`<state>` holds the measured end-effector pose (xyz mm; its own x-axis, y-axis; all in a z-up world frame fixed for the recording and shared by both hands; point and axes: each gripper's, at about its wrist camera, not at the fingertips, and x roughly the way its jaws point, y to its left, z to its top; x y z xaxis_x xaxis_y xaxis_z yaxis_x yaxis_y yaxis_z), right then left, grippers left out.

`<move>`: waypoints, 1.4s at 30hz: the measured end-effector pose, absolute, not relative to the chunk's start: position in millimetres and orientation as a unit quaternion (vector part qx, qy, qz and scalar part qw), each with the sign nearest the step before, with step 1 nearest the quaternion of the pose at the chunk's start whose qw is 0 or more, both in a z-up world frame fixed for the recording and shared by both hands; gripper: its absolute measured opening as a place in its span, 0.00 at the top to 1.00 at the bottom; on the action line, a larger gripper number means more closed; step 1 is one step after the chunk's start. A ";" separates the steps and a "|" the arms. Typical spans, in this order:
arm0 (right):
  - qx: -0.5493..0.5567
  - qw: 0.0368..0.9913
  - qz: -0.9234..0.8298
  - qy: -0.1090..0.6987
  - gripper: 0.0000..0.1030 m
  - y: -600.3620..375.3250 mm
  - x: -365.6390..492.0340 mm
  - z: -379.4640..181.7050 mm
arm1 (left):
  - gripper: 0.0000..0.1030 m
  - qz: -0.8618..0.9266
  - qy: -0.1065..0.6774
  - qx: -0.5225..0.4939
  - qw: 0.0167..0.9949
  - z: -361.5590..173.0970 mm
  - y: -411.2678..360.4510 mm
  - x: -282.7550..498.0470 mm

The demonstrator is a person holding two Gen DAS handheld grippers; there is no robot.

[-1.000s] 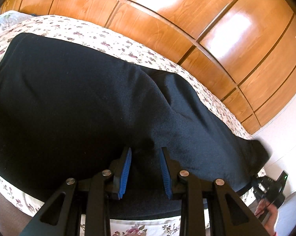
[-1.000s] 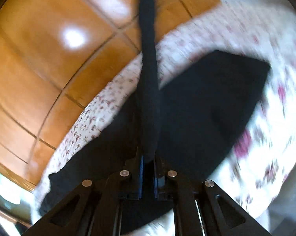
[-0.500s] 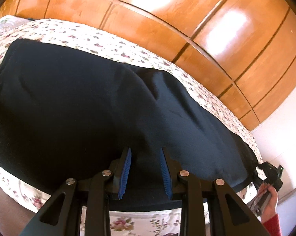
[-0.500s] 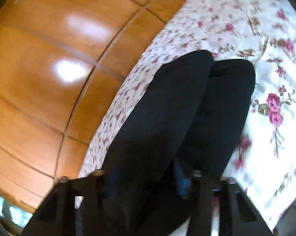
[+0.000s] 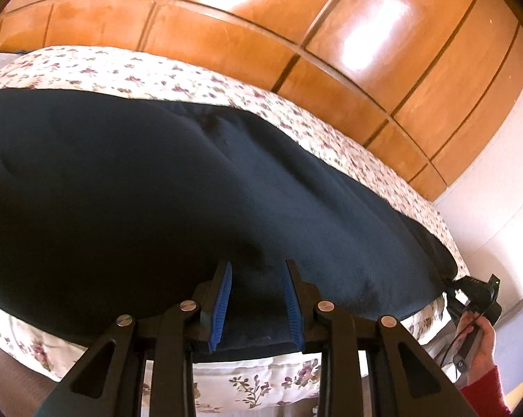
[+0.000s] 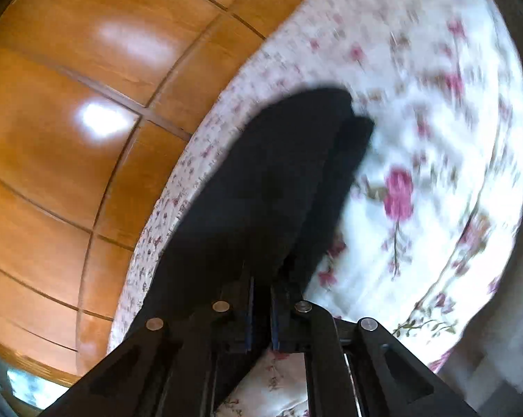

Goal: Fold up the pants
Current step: 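Smooth the folded trousers with the left tool while the right tool releases the leg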

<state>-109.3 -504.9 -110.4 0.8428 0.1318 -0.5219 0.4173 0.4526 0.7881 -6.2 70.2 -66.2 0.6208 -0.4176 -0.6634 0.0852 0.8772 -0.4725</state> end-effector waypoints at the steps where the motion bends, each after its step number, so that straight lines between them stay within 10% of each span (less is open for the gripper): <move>1: 0.524 0.809 -0.083 0.255 0.87 -504.0 -112.4 -108.9 | 0.71 -0.143 0.413 -0.199 0.877 -66.5 70.4 -5.0; 6: 0.486 0.830 -0.026 0.271 0.56 -465.8 -109.4 -96.0 | 0.71 -0.148 0.410 -0.189 0.880 -66.4 69.7 -1.4; 9: 0.449 0.843 -0.015 0.296 0.56 -436.4 -101.6 -92.5 | 0.71 -0.157 0.411 -0.188 0.878 -66.6 61.3 3.9; 12: 0.390 0.861 -0.005 0.326 0.93 -411.6 -92.4 -83.7 | 0.71 -0.156 0.417 -0.190 0.875 -68.6 57.0 9.1; 21: 0.345 0.860 -0.042 0.373 0.83 -413.3 -95.1 -81.3 | 0.71 -0.170 0.422 -0.193 0.869 -70.6 58.9 -1.4; 29: 0.298 0.916 -0.067 0.261 0.78 -396.1 -133.3 -23.0 | 0.71 -0.149 0.376 -0.202 0.892 -44.3 84.4 27.9; 42: 0.202 0.830 0.328 0.402 0.69 -183.6 77.5 -13.9 | 0.79 -0.094 0.424 -0.195 0.880 -86.3 135.1 90.8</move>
